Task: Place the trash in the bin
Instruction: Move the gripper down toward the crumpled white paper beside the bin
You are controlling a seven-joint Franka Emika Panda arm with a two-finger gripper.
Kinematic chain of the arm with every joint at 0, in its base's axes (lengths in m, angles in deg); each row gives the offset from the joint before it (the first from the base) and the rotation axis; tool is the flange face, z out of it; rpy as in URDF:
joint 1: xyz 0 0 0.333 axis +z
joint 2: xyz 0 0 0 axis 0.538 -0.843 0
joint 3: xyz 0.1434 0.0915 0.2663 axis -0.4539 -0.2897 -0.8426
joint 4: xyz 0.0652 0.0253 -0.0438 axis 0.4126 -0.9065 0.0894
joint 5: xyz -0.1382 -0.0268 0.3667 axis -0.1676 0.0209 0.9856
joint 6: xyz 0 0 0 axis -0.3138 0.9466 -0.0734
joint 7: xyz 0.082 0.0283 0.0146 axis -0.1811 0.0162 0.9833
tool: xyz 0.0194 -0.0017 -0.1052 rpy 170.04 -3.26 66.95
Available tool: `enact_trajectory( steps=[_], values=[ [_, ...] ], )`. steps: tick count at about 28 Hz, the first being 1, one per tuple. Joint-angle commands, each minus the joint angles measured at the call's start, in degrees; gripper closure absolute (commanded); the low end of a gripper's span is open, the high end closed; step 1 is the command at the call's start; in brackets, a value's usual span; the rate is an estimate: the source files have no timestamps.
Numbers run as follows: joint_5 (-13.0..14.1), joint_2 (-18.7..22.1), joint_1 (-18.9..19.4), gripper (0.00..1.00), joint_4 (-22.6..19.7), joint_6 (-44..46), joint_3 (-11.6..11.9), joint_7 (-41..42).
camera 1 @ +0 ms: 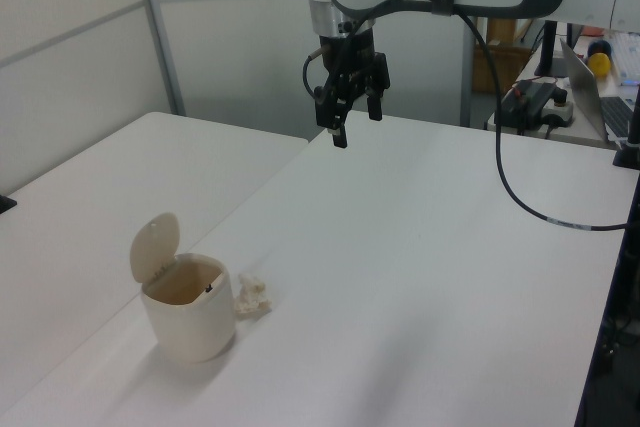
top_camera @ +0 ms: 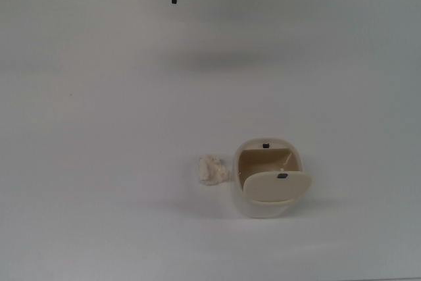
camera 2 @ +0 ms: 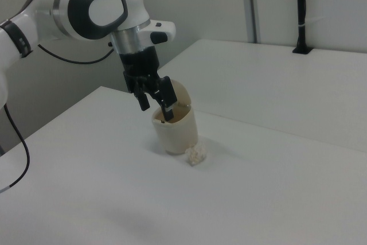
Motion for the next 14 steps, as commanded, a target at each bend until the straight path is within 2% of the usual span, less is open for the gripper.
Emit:
enact_trajectory(
  steps=[1,11,14],
  values=[
    [7.44,-2.69,0.24,0.0,-2.14,-8.45,-0.09,3.19],
    [7.76,-12.21,0.6,0.0,-3.02,-16.78,-0.54,3.12],
    [9.33,-14.85,0.6,0.0,-4.95,-22.39,-0.45,3.39]
  ],
)
